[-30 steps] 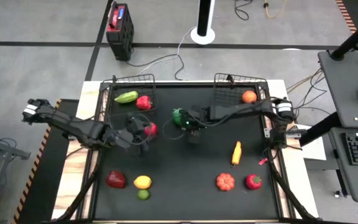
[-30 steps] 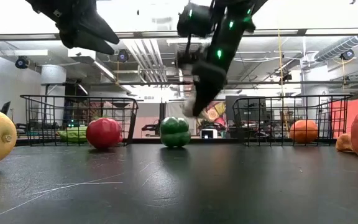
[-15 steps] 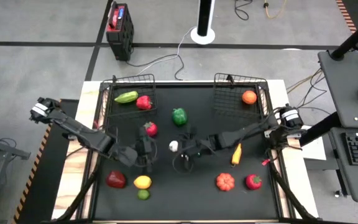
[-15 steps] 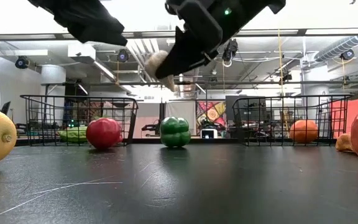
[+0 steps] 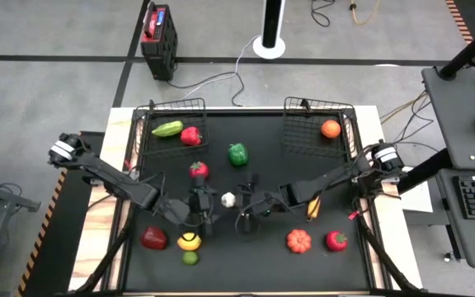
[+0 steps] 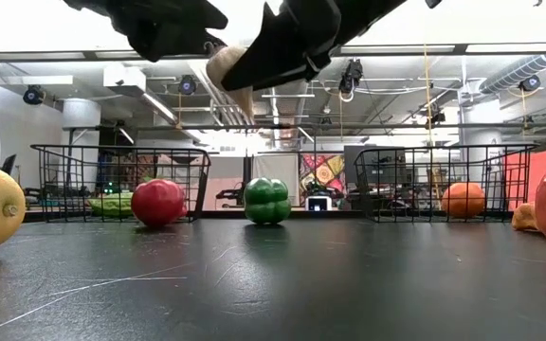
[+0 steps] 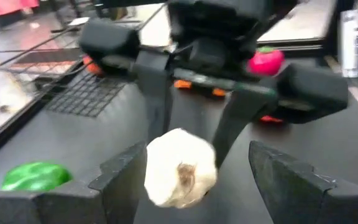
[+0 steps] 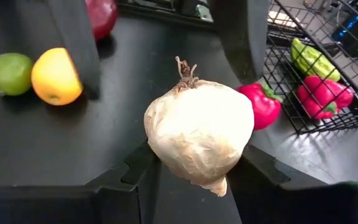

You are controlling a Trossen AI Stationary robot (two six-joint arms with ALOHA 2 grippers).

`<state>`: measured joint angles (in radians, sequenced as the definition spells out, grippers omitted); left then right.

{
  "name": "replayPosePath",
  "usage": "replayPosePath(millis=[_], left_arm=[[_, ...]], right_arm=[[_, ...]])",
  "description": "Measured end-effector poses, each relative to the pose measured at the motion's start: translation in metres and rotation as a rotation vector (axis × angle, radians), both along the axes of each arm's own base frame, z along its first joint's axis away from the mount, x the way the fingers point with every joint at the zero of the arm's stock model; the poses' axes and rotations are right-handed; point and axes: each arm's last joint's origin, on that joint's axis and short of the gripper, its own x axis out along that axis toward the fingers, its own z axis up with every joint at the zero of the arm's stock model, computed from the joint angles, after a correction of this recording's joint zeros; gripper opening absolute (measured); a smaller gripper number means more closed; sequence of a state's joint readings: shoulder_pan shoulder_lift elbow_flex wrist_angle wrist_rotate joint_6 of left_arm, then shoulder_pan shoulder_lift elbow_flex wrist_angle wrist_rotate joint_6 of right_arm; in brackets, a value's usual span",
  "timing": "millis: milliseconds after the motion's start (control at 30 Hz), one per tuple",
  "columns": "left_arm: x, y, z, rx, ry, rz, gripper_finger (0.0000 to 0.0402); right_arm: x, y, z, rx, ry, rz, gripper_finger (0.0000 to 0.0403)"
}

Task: Sort produce into baskets
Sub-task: Put the garlic into the left wire basket

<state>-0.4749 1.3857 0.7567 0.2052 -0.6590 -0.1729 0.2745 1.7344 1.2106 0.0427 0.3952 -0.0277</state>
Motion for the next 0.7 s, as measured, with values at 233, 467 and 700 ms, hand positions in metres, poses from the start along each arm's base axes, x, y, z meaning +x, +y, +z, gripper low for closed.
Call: replayPosePath(millis=[233,467,700], left_arm=[[0.002,0.002,-0.003,0.003,0.004,0.043,0.0263],[0.009,0.006,-0.012,0.010,0.023,0.062,0.0263],[0.013,0.006,-0.015,0.004,0.019,0.044,0.0244]], right_arm=[[0.000,0.001,0.000,-0.003,0.000,0.003,0.0155],[0.000,0.000,0.000,-0.009,0.001,0.004,0.0155],[0.000,0.000,0.000,-0.009,0.005,0.007,0.0155]])
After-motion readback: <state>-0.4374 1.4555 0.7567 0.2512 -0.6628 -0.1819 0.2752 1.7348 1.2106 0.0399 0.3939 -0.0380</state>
